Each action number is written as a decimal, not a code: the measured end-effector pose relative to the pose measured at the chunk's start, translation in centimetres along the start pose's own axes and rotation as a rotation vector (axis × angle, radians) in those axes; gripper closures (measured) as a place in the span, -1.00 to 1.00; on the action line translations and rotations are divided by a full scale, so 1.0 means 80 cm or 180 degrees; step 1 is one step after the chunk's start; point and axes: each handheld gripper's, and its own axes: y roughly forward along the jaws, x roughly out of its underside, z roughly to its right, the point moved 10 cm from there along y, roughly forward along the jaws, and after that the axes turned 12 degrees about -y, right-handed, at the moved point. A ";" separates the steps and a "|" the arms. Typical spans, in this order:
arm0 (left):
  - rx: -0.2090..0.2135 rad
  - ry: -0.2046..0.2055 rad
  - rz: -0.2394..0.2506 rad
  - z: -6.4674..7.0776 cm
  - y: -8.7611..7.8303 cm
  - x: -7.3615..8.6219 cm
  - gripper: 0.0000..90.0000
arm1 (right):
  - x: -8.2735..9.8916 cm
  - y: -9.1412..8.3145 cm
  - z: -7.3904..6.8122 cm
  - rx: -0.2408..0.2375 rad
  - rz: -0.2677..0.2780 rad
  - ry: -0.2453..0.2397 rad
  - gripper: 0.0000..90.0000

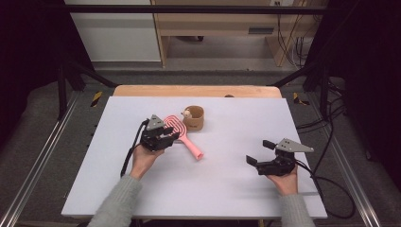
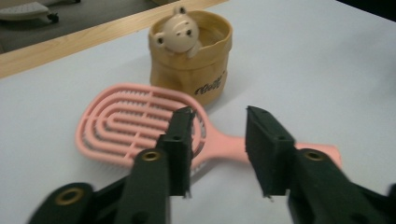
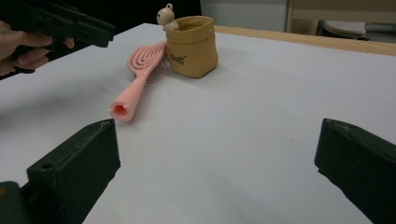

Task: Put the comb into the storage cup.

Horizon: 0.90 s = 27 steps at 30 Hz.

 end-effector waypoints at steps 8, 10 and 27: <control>-0.0056 -0.0131 0.0191 -0.029 -0.036 0.010 -0.29 | -0.004 0.006 -0.007 -0.0014 -0.0078 -0.0051 -0.99; -0.0067 -0.0199 0.0219 -0.039 -0.048 0.017 -0.51 | -0.007 0.008 -0.010 -0.0019 -0.0084 -0.0066 -0.99; 0.0108 -0.0164 0.0342 -0.052 -0.091 0.049 -0.98 | -0.031 0.035 -0.036 -0.0067 -0.0281 -0.0264 -0.99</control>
